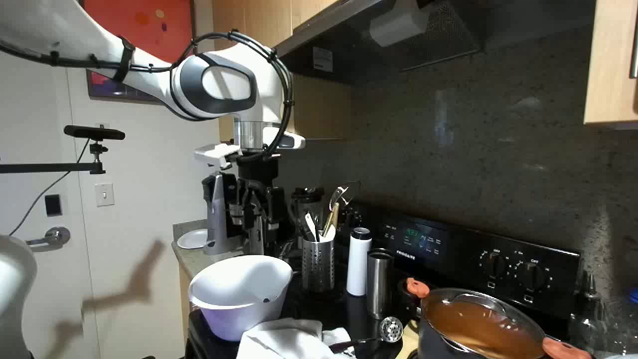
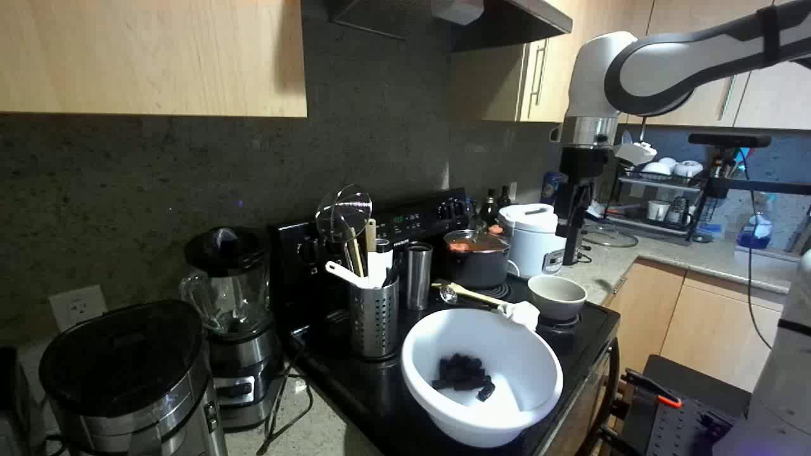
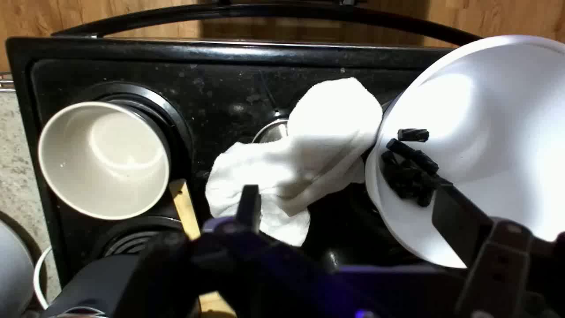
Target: Move the grey bowl on the stove backwards
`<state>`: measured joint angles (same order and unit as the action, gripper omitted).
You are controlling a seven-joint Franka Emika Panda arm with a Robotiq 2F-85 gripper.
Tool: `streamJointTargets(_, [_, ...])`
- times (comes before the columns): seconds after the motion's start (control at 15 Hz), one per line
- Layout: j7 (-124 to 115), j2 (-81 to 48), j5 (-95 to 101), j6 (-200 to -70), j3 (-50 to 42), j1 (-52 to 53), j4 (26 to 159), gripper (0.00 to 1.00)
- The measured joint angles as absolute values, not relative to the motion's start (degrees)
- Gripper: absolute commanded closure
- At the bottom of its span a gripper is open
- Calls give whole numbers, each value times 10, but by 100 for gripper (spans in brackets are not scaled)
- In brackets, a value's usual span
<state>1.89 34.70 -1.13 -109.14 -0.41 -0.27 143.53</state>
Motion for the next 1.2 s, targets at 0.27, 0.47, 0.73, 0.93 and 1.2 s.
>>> streamJointTargets(0.27, [19,347,-11,-1091,-4,-3,1435,0])
streamJointTargets(0.47, [19,347,-11,-1091,-4,-3,1435,0])
streamJointTargets(0.73, [19,347,-11,-1091,-4,-3,1435,0])
streamJointTargets(0.93, [19,337,-11,-1114,-16,-6,1432,0])
streamJointTargets(1.2, [20,275,-6,-1196,-52,-36,1419,0])
